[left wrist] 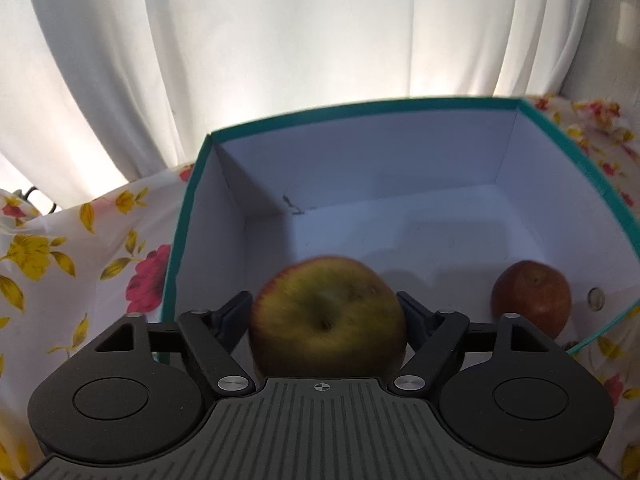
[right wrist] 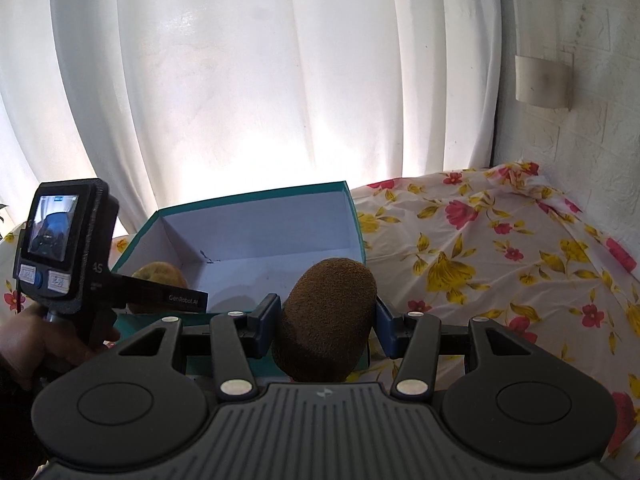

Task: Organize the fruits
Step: 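Release the green apple into the box with the left tool while the right tool releases the kiwi there, then grasp the yellow pear with the left tool while the right tool grasps the orange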

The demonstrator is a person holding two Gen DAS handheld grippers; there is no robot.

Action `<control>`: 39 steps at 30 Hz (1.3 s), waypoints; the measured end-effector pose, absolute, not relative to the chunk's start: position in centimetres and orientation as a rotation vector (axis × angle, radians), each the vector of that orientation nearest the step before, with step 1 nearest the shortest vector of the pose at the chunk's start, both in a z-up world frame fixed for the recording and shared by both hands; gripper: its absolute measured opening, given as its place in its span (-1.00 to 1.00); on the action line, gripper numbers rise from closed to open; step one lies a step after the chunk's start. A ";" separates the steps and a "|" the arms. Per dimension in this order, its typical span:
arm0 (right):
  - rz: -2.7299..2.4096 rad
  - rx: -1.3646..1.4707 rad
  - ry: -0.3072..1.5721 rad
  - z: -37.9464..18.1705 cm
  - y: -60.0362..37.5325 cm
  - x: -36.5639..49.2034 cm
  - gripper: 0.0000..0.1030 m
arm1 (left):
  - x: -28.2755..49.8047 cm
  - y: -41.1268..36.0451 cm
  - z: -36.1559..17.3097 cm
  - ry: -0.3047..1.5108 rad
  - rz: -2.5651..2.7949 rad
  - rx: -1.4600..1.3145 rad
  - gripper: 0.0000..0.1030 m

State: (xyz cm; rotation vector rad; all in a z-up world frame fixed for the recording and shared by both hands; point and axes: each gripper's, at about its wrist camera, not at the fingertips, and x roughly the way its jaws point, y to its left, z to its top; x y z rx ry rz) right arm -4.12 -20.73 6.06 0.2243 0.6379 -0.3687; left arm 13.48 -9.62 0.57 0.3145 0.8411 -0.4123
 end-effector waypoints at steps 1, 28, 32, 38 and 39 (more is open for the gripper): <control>-0.364 0.220 0.639 6.1 -20.7 -3.9 -0.04 | 13.2 -9.3 1.2 0.822 -0.414 0.300 0.77; -0.277 0.175 0.707 1.9 -20.5 5.5 -0.13 | 3.1 2.1 2.1 0.905 -0.361 0.012 0.95; -0.285 0.191 0.734 1.0 -20.6 6.1 -0.25 | 2.7 2.4 1.9 0.924 -0.381 0.007 0.95; -0.275 0.195 0.677 2.9 -20.2 4.7 0.23 | 2.3 2.3 1.2 0.957 -0.432 -0.015 0.95; -0.272 0.198 0.656 3.4 -20.0 4.0 0.40 | 2.2 2.0 1.1 0.964 -0.443 -0.006 0.95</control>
